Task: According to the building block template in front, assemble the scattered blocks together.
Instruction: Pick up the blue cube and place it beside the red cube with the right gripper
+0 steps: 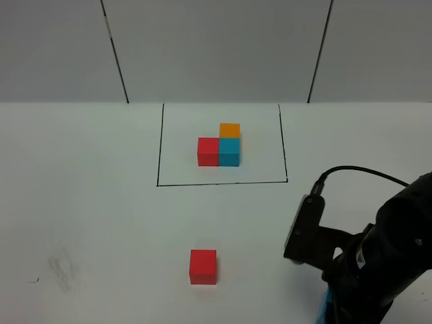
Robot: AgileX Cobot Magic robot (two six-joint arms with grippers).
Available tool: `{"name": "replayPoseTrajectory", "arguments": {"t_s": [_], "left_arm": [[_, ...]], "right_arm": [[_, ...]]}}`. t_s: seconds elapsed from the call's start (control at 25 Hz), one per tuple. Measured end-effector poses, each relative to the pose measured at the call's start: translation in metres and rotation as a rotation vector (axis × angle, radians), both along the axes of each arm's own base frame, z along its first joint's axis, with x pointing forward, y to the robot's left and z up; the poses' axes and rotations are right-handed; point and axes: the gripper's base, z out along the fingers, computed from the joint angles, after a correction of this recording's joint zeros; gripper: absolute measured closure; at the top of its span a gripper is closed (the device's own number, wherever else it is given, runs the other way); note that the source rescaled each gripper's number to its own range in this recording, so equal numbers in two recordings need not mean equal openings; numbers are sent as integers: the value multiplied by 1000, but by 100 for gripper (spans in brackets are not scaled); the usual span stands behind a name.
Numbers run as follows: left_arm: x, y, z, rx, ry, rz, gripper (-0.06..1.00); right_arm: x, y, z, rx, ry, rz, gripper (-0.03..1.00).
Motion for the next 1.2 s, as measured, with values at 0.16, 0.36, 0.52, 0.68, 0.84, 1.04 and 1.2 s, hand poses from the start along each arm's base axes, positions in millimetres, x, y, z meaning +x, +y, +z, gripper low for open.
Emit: {"name": "replayPoseTrajectory", "arguments": {"t_s": [0.16,0.36,0.52,0.68,0.84,1.04,1.2], "left_arm": [[0,0,0,0,0,0,-4],[0,0,0,0,0,0,-4],[0,0,0,0,0,0,-4],[0,0,0,0,0,0,-4],[0,0,0,0,0,0,-4],[0,0,0,0,0,0,-4],[0,0,0,0,0,0,-4]], "right_arm": [[-1,6,1,-27,-64,138,73],[9,10,4,-15,-205,263,73],[14,16,14,-19,-268,399,73],[24,24,33,-55,-255,483,73],[46,44,45,-75,-222,494,73],[74,69,24,-123,-123,498,73],[88,85,6,-100,-83,494,73]]}}
